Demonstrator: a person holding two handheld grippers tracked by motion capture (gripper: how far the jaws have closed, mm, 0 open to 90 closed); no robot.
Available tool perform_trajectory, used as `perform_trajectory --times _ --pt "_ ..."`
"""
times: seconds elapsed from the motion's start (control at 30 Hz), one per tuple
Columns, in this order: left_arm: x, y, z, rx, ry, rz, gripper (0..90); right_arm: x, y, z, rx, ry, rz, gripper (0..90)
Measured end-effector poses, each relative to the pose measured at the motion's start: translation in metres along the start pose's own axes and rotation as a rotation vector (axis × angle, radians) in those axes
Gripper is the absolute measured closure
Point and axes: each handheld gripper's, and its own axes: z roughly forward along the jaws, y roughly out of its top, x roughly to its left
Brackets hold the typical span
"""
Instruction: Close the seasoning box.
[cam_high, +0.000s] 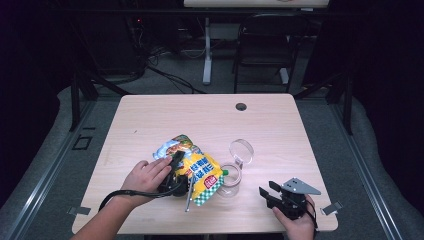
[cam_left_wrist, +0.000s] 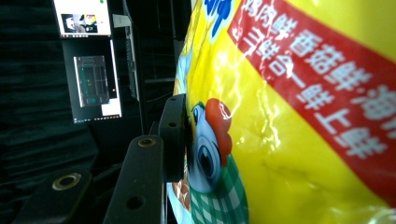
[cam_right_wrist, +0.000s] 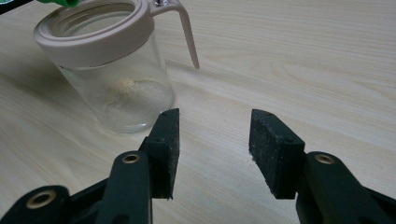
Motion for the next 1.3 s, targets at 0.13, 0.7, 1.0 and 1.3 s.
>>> perform_trajectory --times 0.13,0.7,1.0,1.3 --pt "-0.001 0.0 0.001 0.001 0.002 0.004 65.8 0.0 0.0 0.0 -0.001 0.002 -0.002 53.2" --pt "0.001 0.001 0.001 0.02 -0.002 0.039 65.8 0.006 0.003 -0.001 -0.028 0.026 -0.059 54.4" --pt "0.002 0.003 0.0 0.026 -0.004 0.045 65.9 0.015 0.011 -0.005 -0.074 0.023 -0.141 56.7" --pt "0.006 0.004 -0.002 0.036 -0.006 0.053 65.9 0.026 0.017 -0.006 -0.074 0.004 -0.19 66.2"
